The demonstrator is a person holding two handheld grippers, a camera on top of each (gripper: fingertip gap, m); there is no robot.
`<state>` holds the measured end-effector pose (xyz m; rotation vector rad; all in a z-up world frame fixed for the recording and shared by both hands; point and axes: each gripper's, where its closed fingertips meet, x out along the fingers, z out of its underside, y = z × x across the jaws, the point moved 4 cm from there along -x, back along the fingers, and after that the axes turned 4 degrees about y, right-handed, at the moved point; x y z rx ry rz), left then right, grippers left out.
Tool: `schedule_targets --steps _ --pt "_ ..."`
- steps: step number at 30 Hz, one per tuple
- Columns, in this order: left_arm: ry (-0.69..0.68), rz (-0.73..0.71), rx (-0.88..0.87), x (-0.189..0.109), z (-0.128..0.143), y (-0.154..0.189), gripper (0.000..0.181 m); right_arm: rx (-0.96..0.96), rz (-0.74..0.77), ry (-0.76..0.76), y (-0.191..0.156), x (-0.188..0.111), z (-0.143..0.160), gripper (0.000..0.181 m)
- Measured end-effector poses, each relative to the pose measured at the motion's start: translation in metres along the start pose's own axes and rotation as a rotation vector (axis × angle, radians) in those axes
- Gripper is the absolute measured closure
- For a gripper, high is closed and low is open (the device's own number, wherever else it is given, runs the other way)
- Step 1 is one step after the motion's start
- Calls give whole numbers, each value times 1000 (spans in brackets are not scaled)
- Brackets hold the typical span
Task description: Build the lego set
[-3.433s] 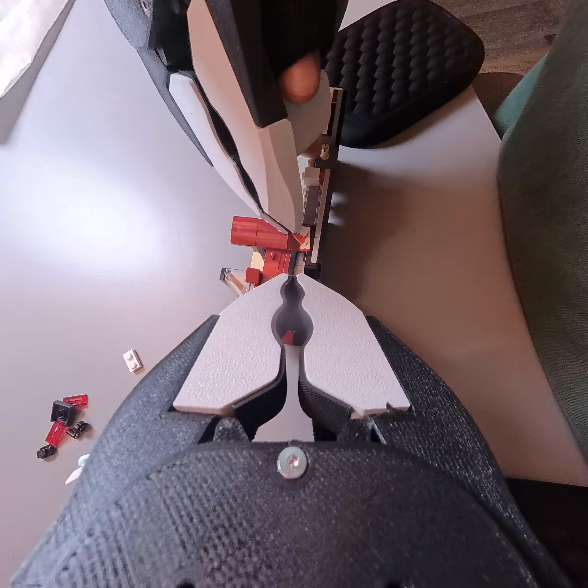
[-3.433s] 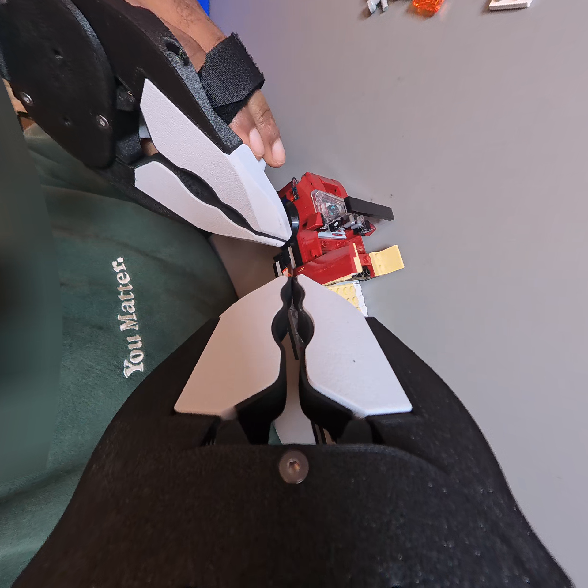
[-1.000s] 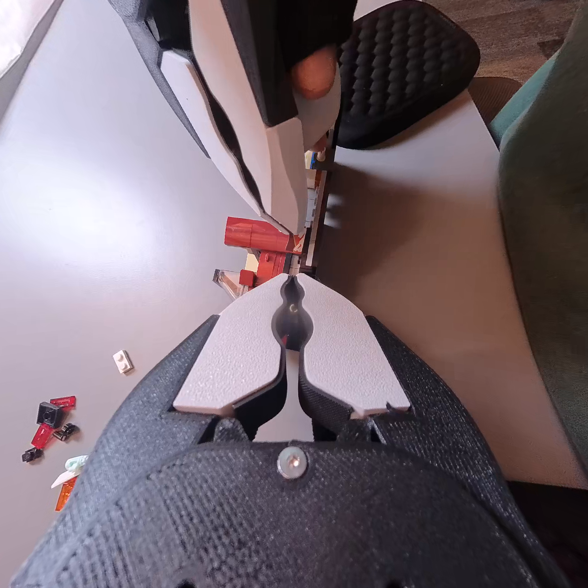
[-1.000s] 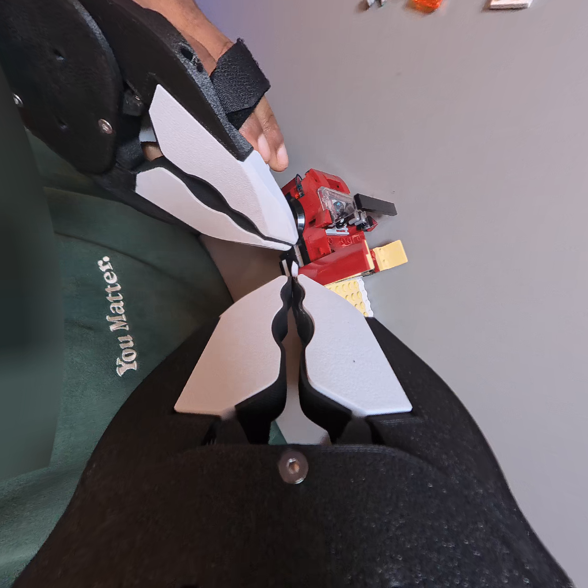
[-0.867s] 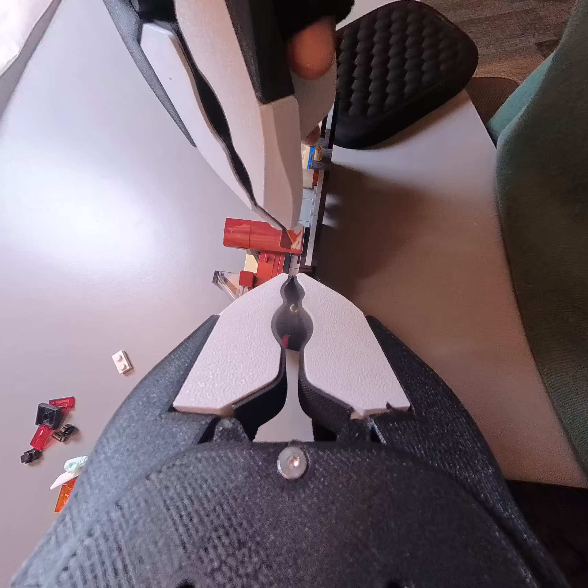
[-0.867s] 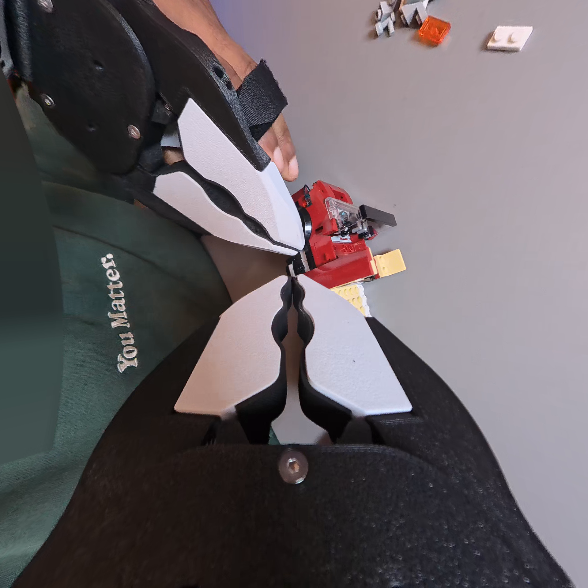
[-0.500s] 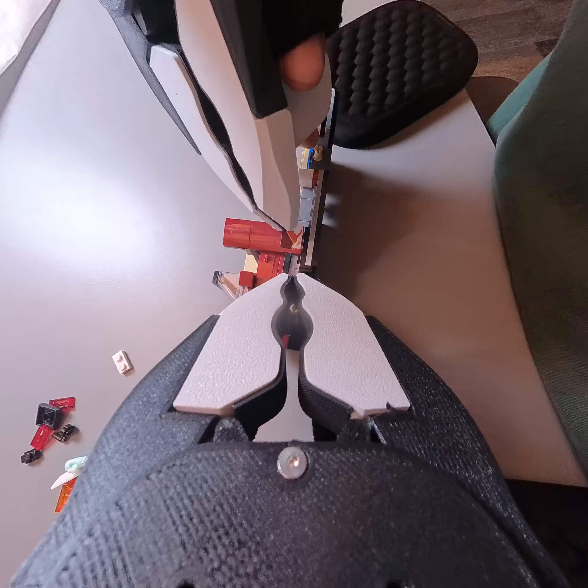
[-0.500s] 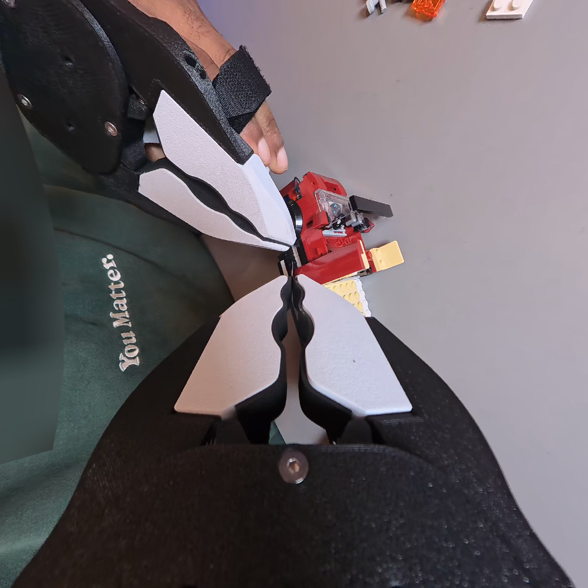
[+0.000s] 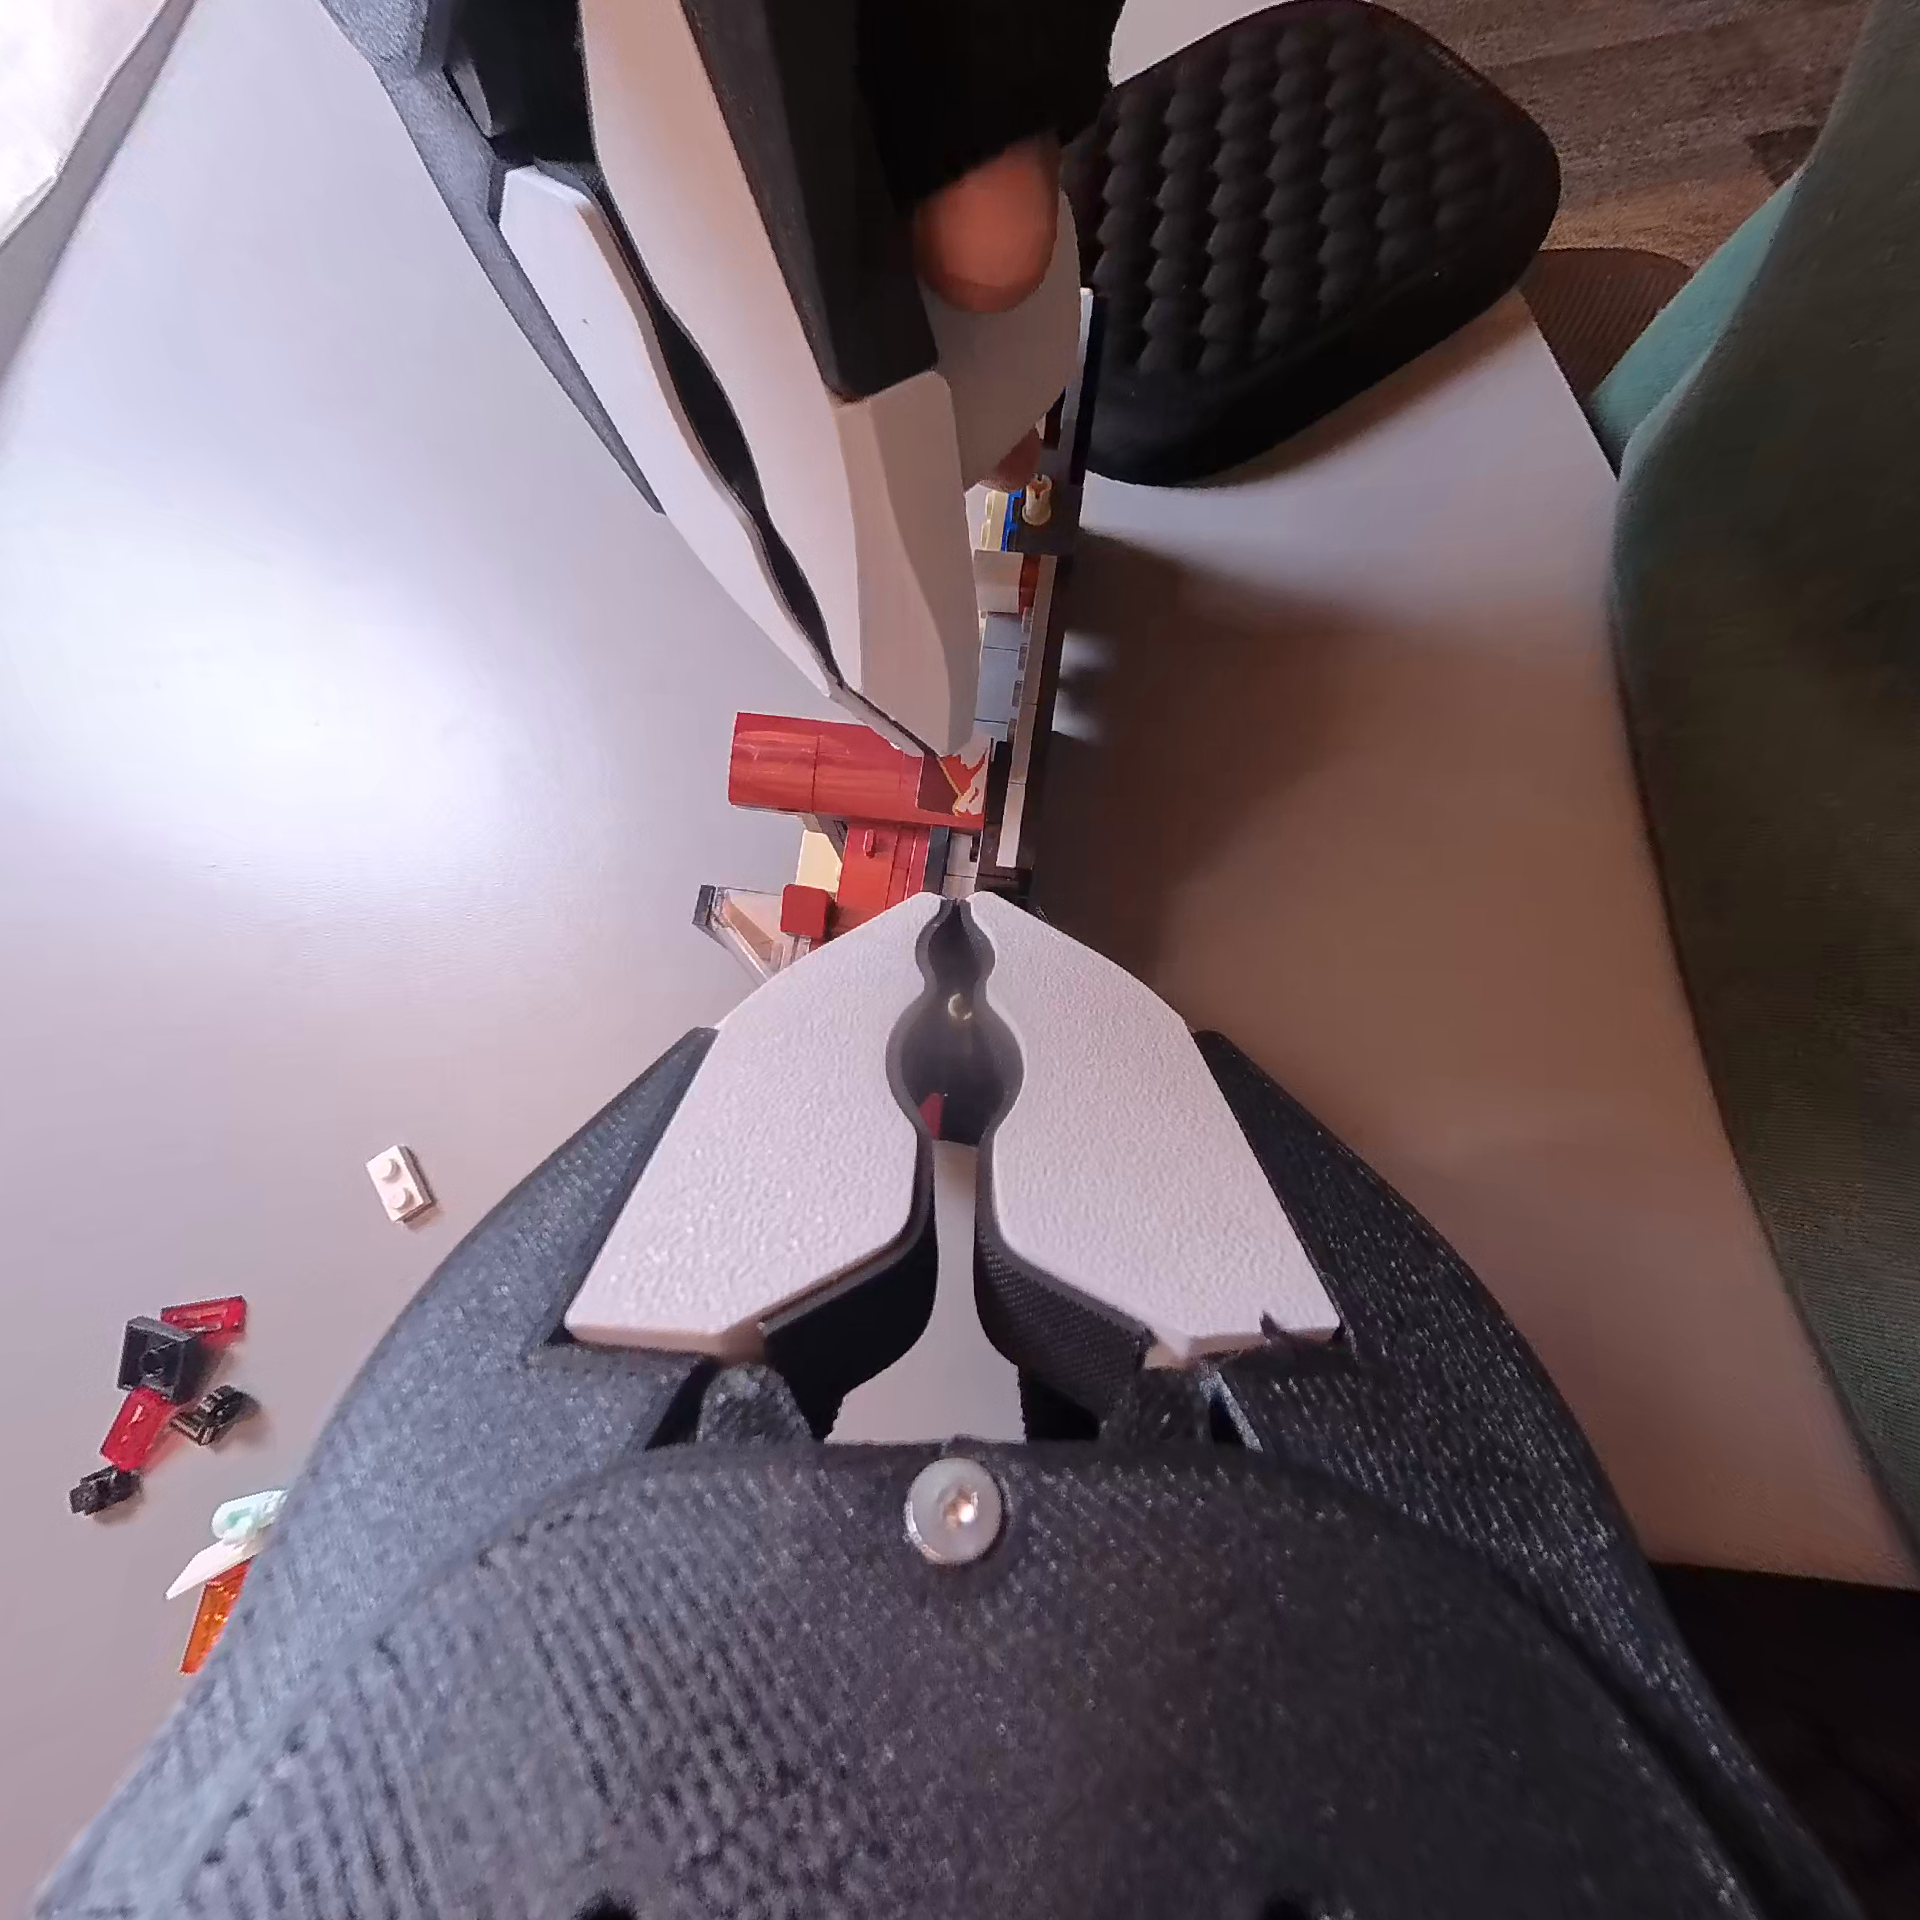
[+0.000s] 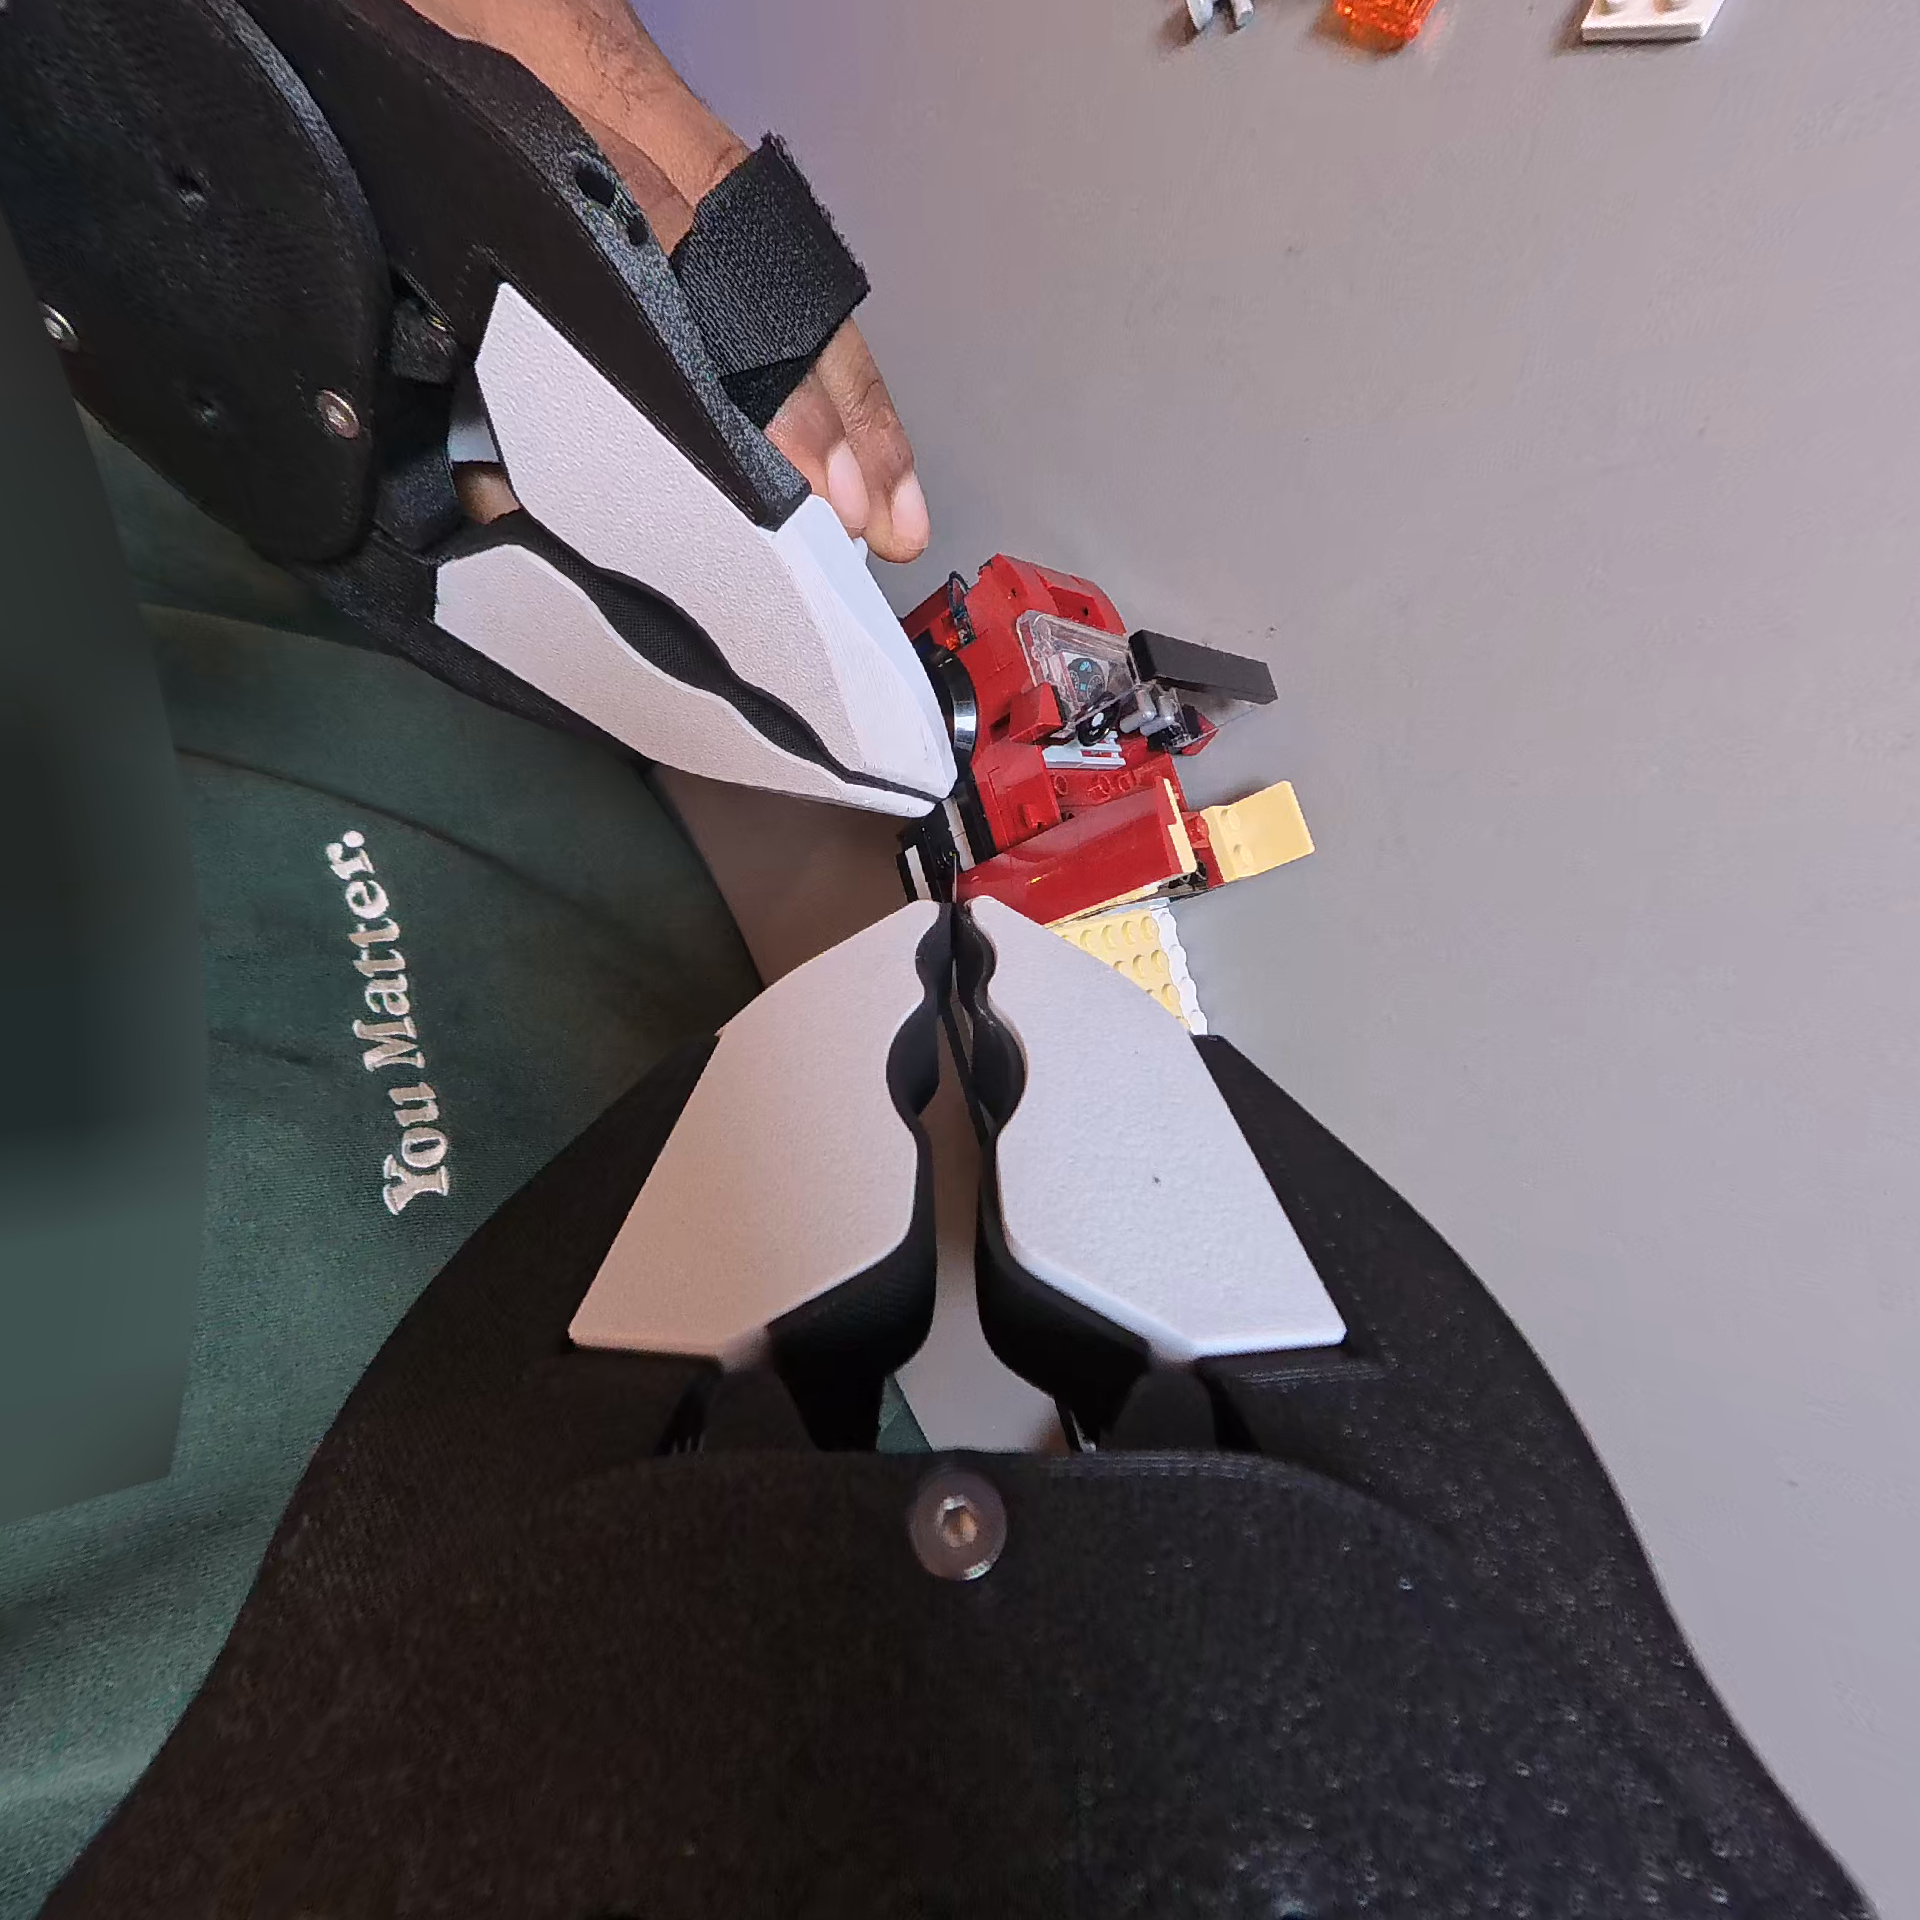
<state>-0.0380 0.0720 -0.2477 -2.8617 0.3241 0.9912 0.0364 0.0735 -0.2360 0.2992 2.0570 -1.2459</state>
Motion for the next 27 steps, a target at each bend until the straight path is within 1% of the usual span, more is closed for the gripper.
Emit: schedule_targets --steps 16,27 --pt "-2 -1 4 0 0 0 181 2 19 -2 3 1 1 181" --pt "-2 3 7 0 0 0 181 23 4 -5 3 1 0 181"
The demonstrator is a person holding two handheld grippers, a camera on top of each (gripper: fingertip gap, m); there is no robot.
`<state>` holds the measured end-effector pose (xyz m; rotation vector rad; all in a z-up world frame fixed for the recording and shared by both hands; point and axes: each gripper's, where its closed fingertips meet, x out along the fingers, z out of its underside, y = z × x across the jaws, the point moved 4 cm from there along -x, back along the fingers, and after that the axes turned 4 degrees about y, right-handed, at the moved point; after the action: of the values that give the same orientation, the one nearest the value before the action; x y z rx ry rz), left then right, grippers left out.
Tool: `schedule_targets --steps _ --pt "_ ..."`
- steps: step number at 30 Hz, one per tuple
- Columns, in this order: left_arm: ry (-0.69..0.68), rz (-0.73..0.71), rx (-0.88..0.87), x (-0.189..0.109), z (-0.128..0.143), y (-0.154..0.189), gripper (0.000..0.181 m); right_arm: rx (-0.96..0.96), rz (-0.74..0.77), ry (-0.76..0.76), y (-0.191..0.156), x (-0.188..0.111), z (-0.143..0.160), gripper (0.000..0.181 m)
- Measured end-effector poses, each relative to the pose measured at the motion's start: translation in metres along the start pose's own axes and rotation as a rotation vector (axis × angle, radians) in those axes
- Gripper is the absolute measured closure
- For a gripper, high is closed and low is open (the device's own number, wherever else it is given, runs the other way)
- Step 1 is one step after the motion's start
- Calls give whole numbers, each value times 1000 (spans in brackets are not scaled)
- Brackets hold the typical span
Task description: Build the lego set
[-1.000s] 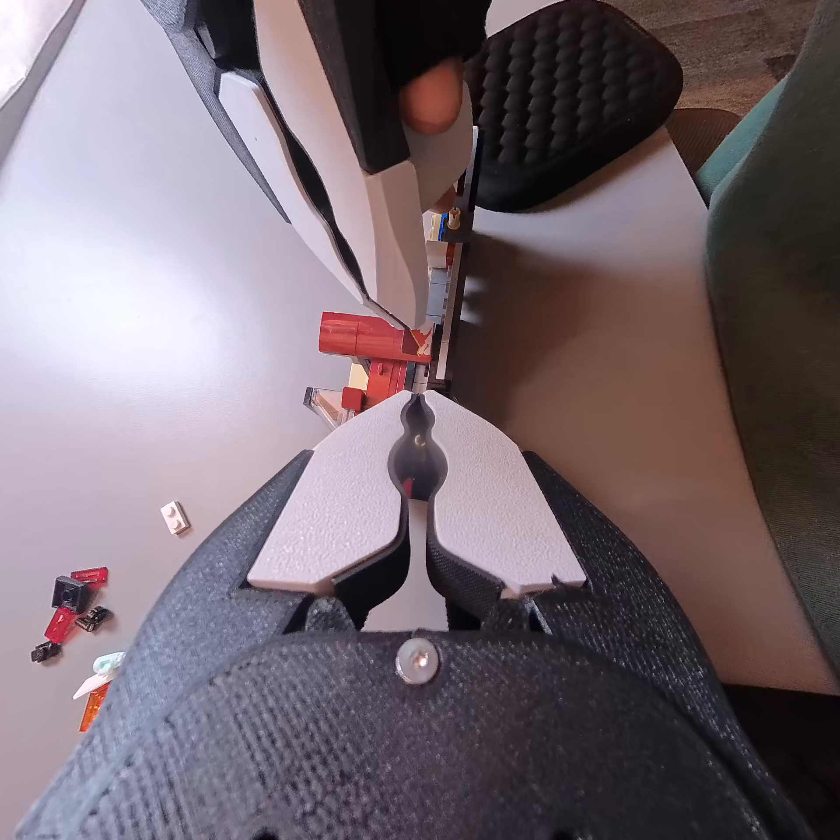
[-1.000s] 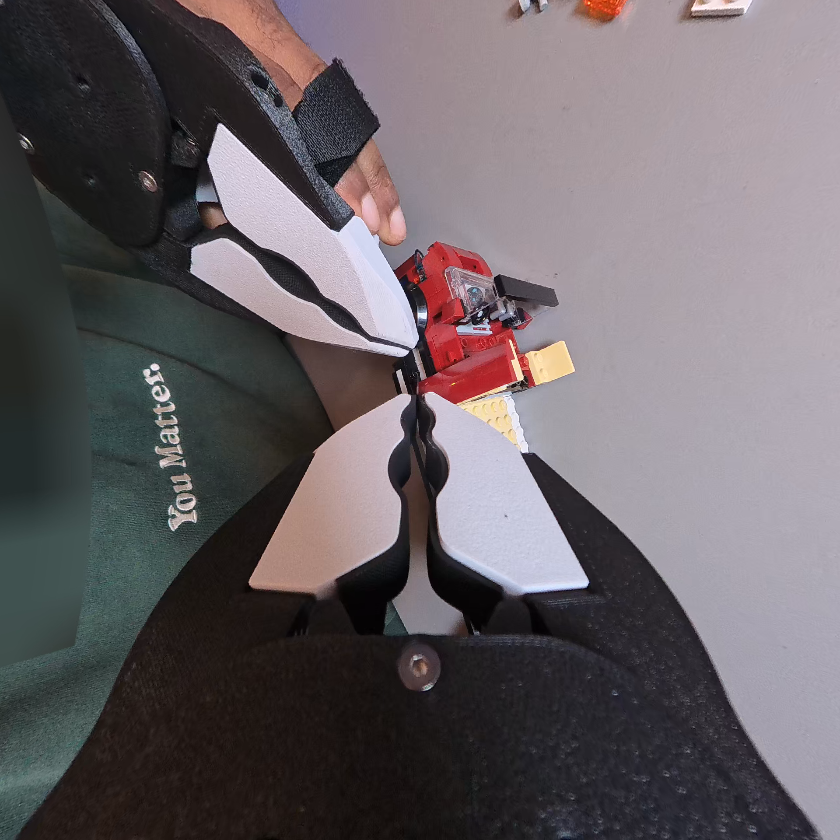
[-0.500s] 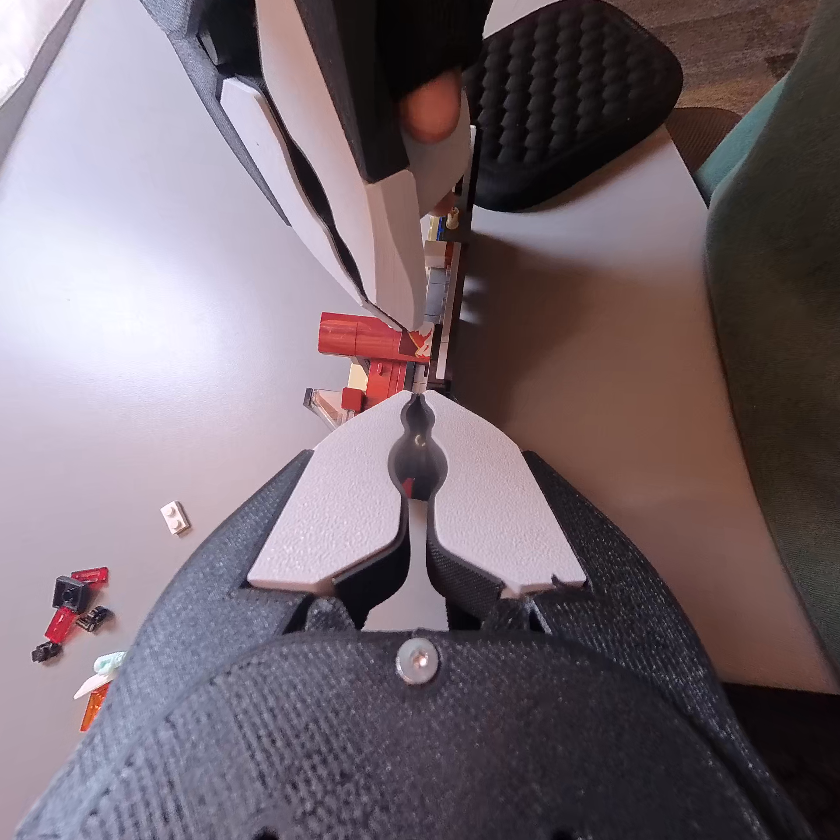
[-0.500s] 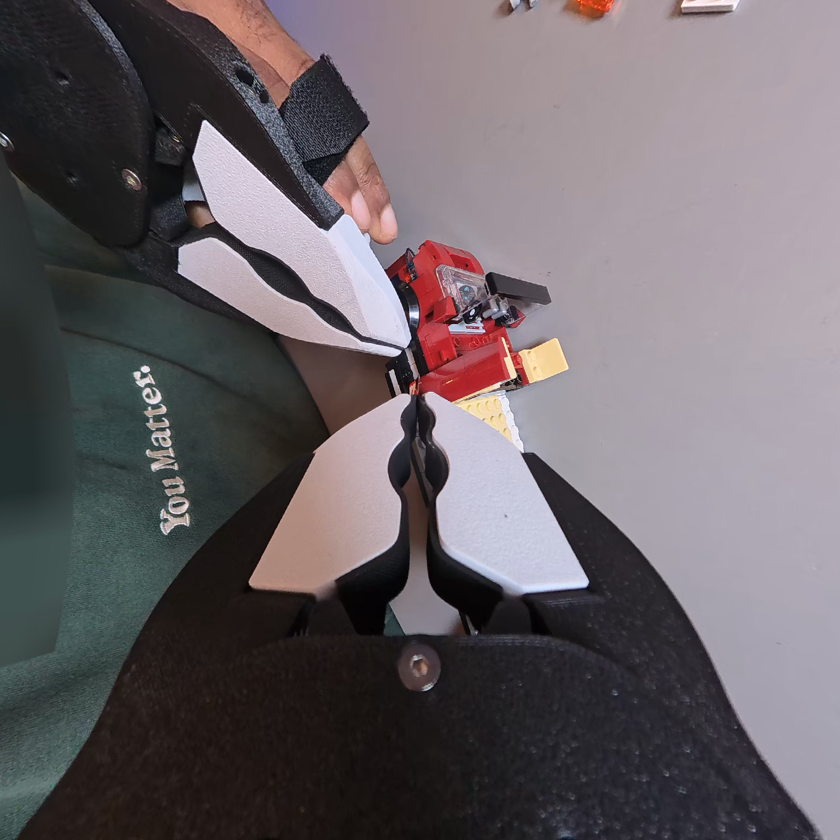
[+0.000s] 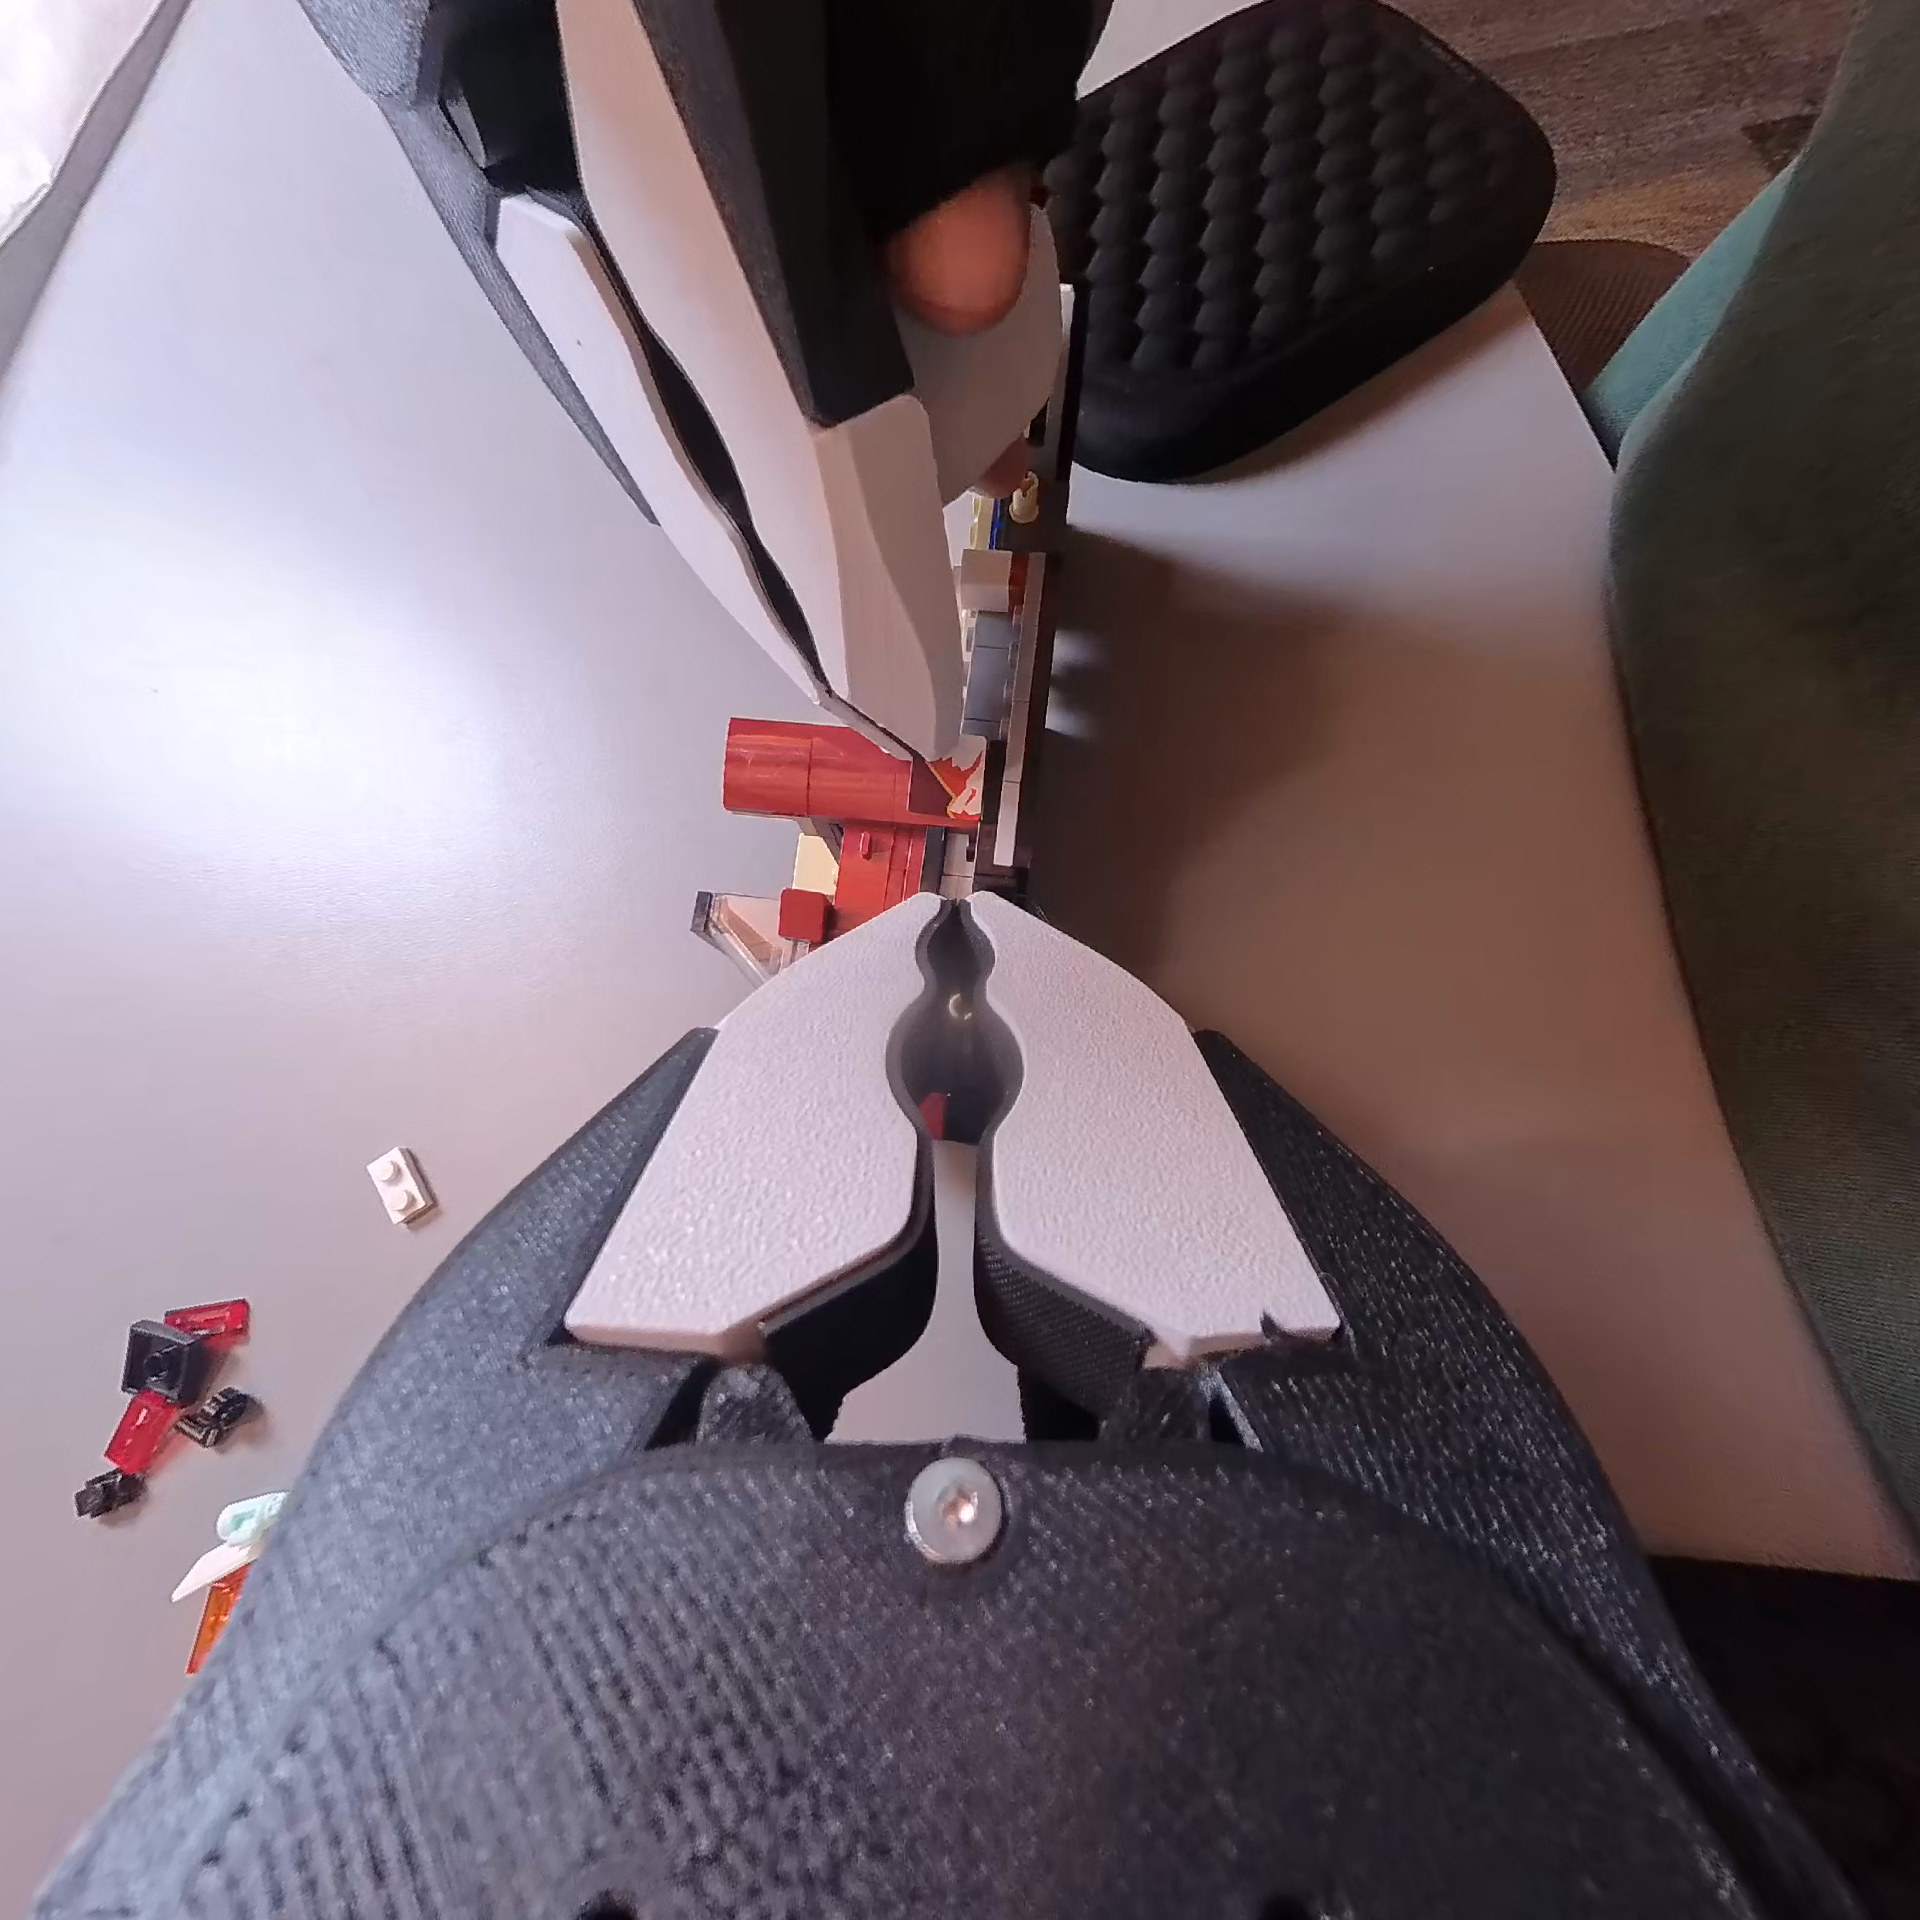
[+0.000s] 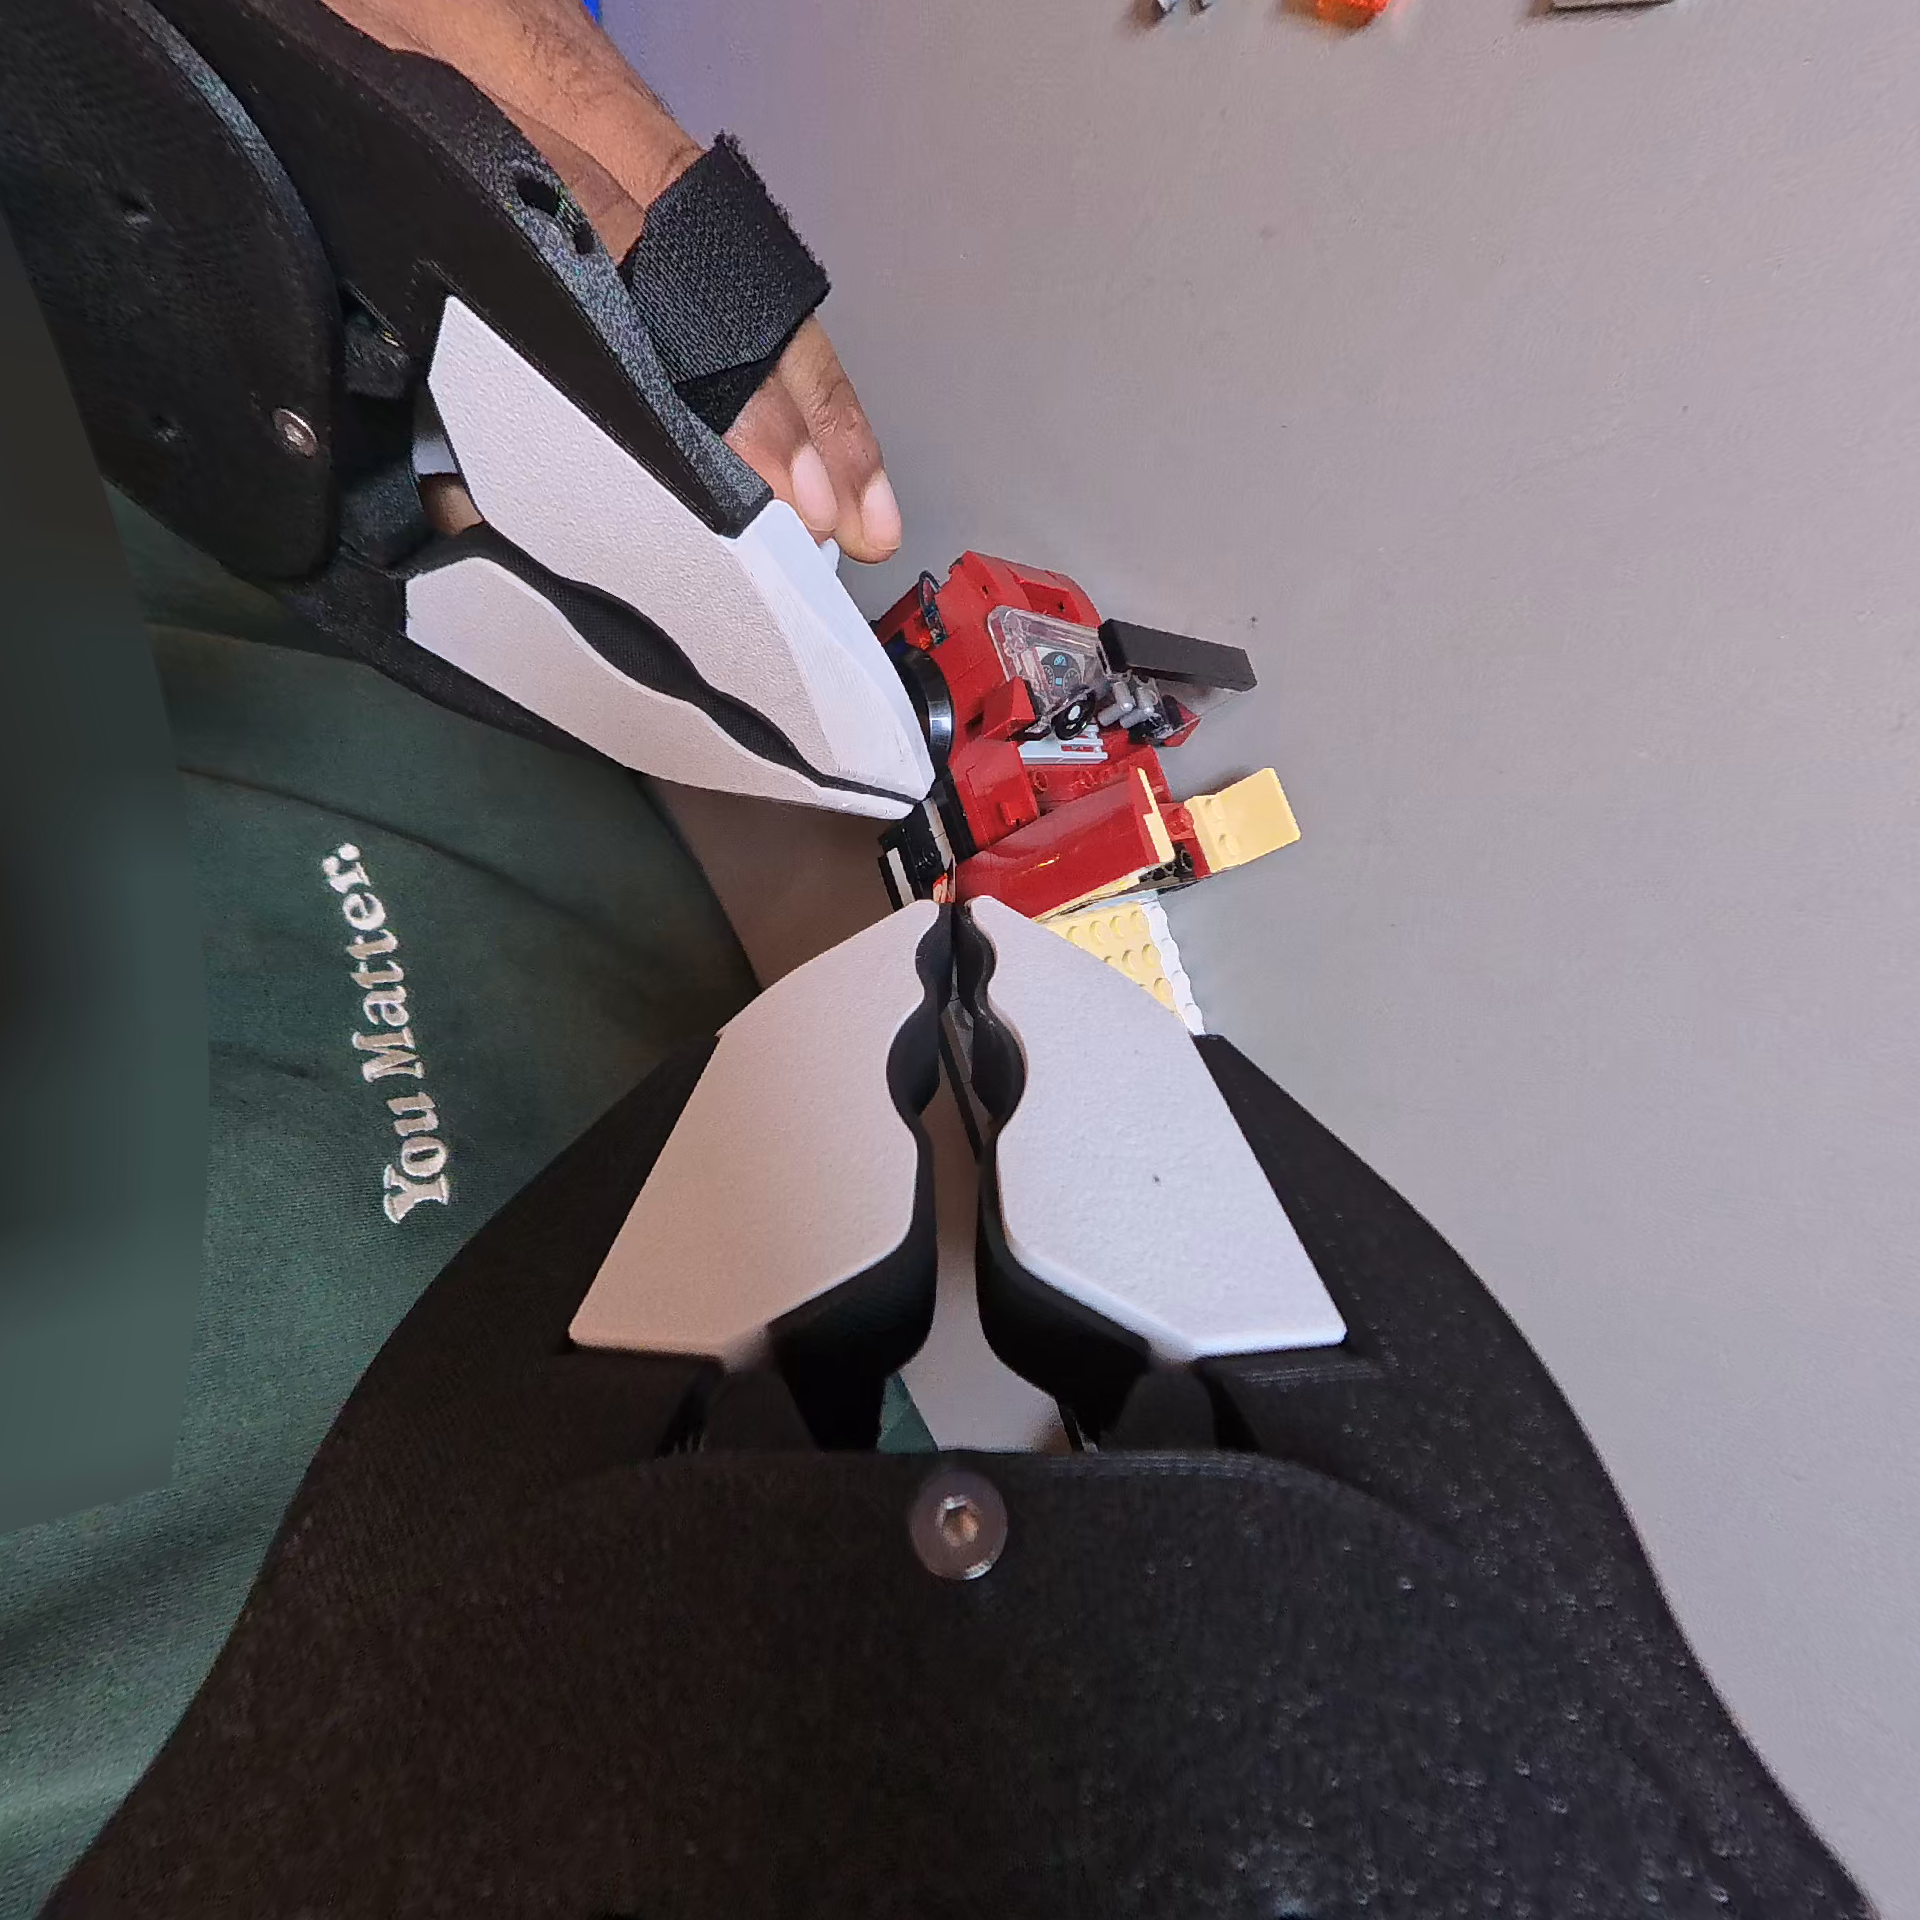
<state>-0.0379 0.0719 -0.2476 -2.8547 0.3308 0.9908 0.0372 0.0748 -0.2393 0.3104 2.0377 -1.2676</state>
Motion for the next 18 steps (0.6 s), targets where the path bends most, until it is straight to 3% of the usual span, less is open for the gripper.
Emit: schedule_targets --steps 18 --pt "1 1 0 0 0 0 181 -12 32 10 -1 1 1 181"
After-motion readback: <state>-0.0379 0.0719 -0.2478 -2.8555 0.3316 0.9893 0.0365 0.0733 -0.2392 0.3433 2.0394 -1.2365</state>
